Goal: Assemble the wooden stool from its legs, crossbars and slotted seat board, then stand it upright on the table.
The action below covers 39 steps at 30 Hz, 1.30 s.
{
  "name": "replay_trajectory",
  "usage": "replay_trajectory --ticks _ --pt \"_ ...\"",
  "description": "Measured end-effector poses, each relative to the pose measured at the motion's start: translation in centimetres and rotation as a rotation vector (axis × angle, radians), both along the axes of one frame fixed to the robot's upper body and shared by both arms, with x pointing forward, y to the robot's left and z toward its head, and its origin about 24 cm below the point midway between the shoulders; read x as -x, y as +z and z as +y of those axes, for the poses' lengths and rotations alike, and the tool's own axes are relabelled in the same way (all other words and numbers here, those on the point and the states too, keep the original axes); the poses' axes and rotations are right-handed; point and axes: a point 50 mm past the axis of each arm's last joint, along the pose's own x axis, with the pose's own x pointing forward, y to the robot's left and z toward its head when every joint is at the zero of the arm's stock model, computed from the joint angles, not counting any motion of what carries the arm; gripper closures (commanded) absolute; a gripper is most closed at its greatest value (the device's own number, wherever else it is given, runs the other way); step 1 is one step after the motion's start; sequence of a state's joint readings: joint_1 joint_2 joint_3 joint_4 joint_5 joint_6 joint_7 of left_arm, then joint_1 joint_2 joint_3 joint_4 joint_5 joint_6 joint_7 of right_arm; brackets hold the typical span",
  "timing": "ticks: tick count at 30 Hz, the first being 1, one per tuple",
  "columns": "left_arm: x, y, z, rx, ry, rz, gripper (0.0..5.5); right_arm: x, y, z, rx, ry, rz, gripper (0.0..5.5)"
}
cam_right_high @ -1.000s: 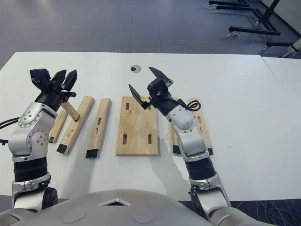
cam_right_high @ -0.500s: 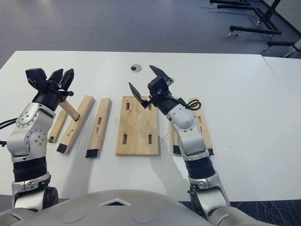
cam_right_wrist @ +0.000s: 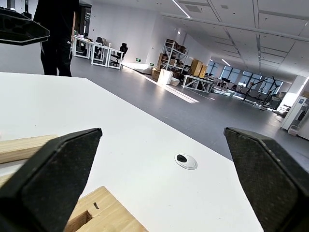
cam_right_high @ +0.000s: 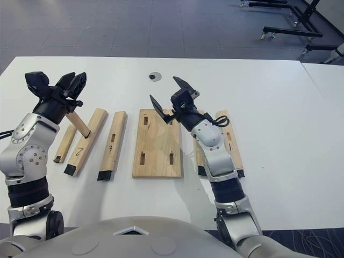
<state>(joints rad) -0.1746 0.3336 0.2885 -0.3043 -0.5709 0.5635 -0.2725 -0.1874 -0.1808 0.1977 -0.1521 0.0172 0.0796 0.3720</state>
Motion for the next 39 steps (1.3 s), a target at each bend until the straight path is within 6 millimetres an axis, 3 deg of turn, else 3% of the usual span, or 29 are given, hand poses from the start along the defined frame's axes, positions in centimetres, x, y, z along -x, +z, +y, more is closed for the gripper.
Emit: replay_trajectory --ticks 4,8,13,29,39 --pt "-0.6 0.3 0.0 0.007 -0.005 -0.009 3.45 0.0 0.0 0.0 0.000 0.001 -0.002 0.84" --pt "-0.8 -1.4 0.7 -0.009 0.024 0.045 3.45 -0.1 0.1 0.0 0.001 0.002 -0.005 0.84" --pt "-0.4 -2.0 0.9 -0.022 0.044 0.015 3.45 -0.1 0.1 0.0 0.004 0.003 -0.008 0.84" --pt "-0.4 -1.4 -0.1 0.016 0.027 0.010 3.45 -0.4 0.5 0.1 -0.001 0.001 -0.023 0.84" --pt "0.8 4.2 -0.2 0.069 -0.002 -0.187 3.45 -0.6 0.6 -0.3 -0.005 -0.024 -0.032 0.84"
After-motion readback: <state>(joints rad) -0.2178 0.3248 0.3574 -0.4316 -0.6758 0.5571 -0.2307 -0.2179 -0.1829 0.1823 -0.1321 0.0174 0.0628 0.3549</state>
